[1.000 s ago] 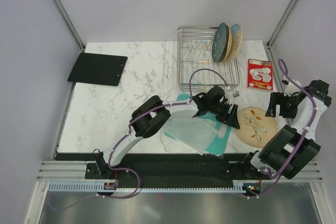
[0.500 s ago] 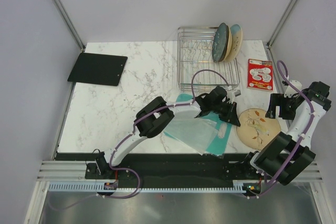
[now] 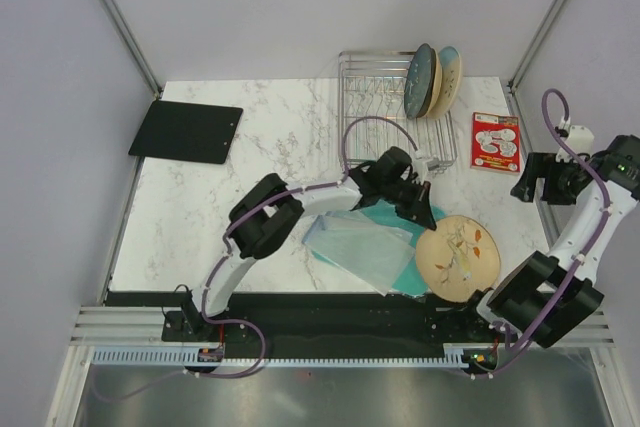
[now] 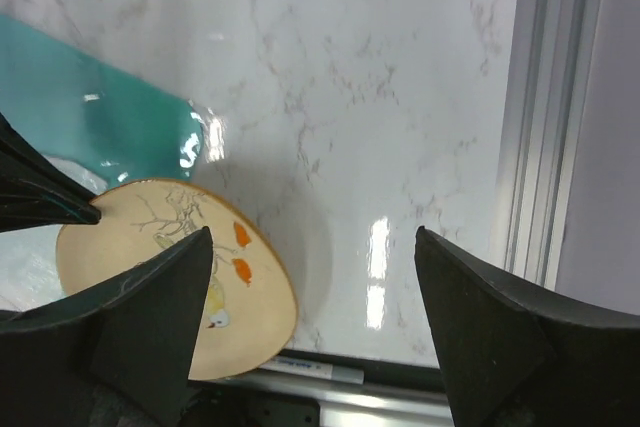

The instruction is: Load the plates into the dish rack

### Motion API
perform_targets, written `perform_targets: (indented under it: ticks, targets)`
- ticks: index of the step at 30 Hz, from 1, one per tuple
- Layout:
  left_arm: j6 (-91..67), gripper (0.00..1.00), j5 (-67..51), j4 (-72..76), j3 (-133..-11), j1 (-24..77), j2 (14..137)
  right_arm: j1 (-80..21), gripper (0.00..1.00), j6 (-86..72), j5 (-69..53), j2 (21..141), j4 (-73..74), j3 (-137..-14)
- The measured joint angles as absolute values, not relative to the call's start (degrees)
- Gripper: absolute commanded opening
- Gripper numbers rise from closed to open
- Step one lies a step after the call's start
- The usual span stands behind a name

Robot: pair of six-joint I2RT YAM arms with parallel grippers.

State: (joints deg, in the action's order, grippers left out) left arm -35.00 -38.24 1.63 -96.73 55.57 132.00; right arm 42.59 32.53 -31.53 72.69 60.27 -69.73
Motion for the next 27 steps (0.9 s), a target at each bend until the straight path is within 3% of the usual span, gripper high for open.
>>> perform_targets:
  ticks: [8, 12, 17, 27]
  targets:
    - [-28.1, 0.02, -37.3, -1.2, -94.8, 47.3, 120.2, 42.6, 0.87, 30.5, -45.6, 81.5, 60.4, -81.8]
    - [-25.9, 0.03, -37.5, -2.0, -95.0, 46.9, 117.0, 40.8, 0.88, 36.7, -52.3, 85.8, 66.3, -86.8]
    - [-23.9, 0.03, -39.4, -4.6, -95.7, 48.1, 115.0, 30.7, 0.90, 49.1, -56.2, 88.1, 72.9, -90.3]
    - [-21.3, 0.03, -40.6, -7.7, -96.3, 47.0, 114.5, 18.7, 0.89, 58.8, -55.0, 88.1, 76.5, -89.3]
